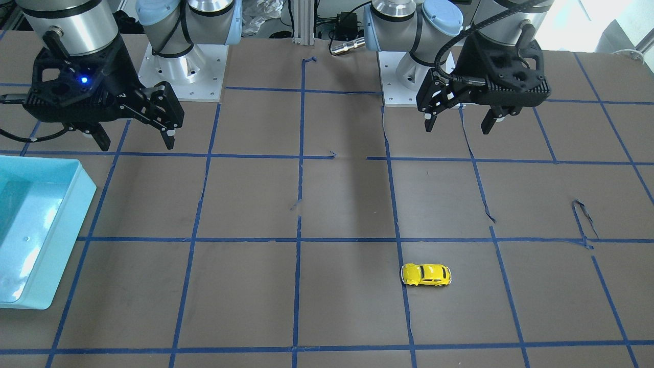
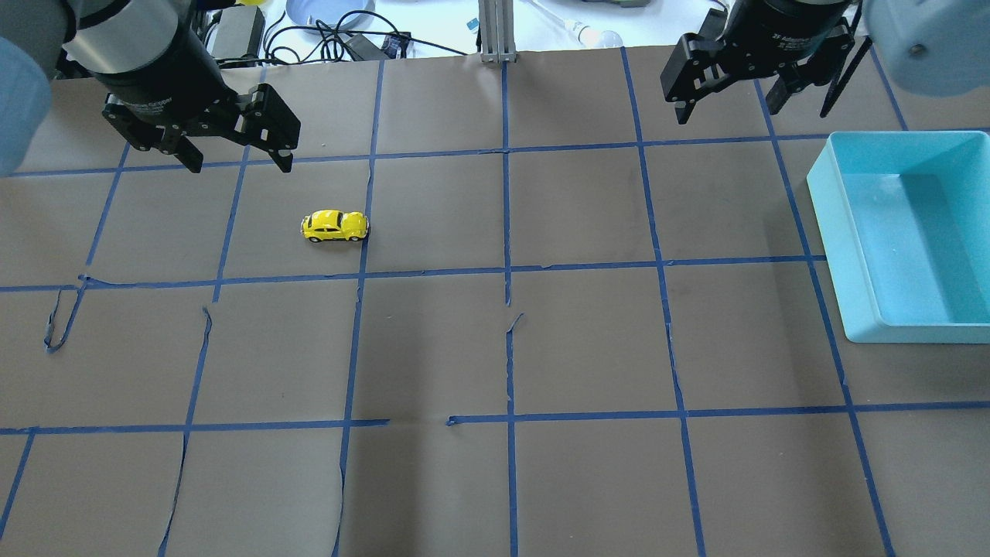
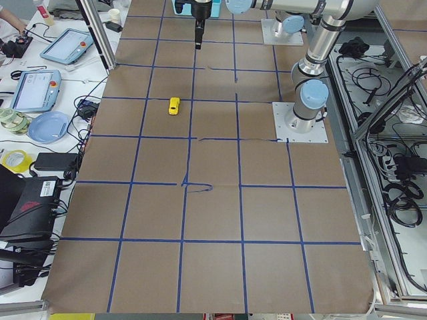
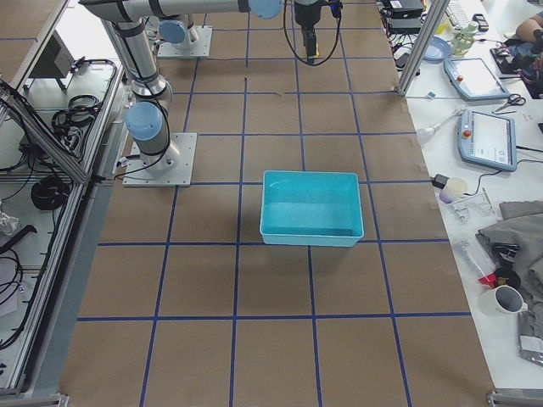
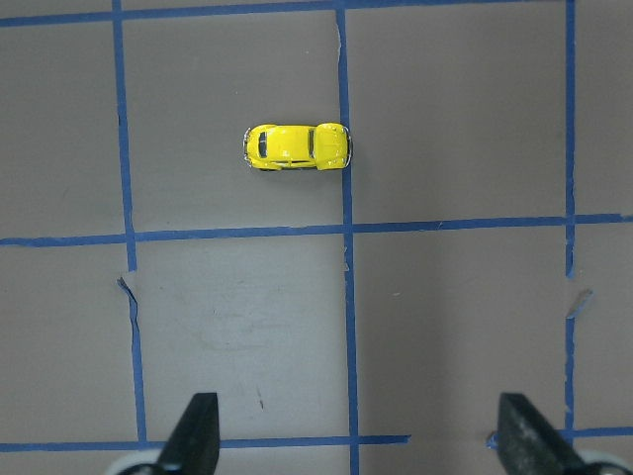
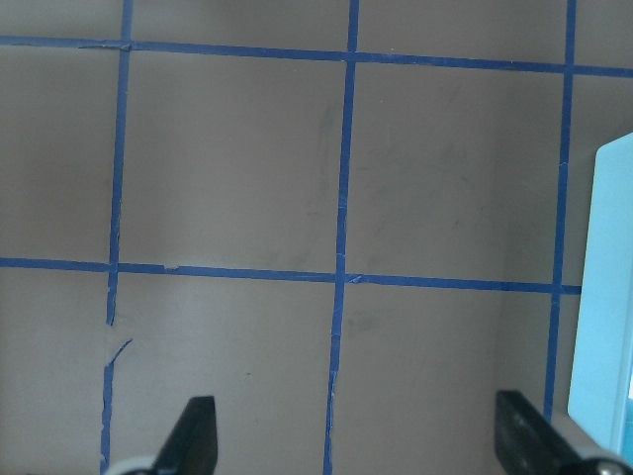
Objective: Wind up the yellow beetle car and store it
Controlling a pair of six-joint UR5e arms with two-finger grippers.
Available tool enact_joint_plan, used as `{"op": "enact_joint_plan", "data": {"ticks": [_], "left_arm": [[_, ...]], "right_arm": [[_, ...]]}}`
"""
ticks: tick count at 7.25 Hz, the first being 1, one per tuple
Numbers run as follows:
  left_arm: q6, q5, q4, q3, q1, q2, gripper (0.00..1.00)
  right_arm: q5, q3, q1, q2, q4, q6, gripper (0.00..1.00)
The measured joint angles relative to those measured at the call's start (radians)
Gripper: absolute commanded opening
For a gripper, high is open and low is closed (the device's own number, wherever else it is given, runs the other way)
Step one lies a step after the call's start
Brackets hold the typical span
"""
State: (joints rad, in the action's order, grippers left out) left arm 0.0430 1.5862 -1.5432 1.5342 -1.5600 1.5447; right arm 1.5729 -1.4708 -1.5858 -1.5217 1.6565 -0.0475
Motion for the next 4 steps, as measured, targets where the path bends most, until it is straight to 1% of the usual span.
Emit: {"op": "enact_joint_plan", "data": {"ticks": [3, 4], "left_arm": [[0.000, 0.001, 0.000, 0.004, -0.002, -0.003, 1.00], [-0.002, -0.012, 0.000, 0.007, -0.004, -0.008, 1.00]], "right_arm": [[0.001, -0.002, 0.000, 0.000, -0.002, 0.001, 1.00], [0.001, -0.002, 0.000, 0.000, -0.003, 0.001, 1.00]]}}
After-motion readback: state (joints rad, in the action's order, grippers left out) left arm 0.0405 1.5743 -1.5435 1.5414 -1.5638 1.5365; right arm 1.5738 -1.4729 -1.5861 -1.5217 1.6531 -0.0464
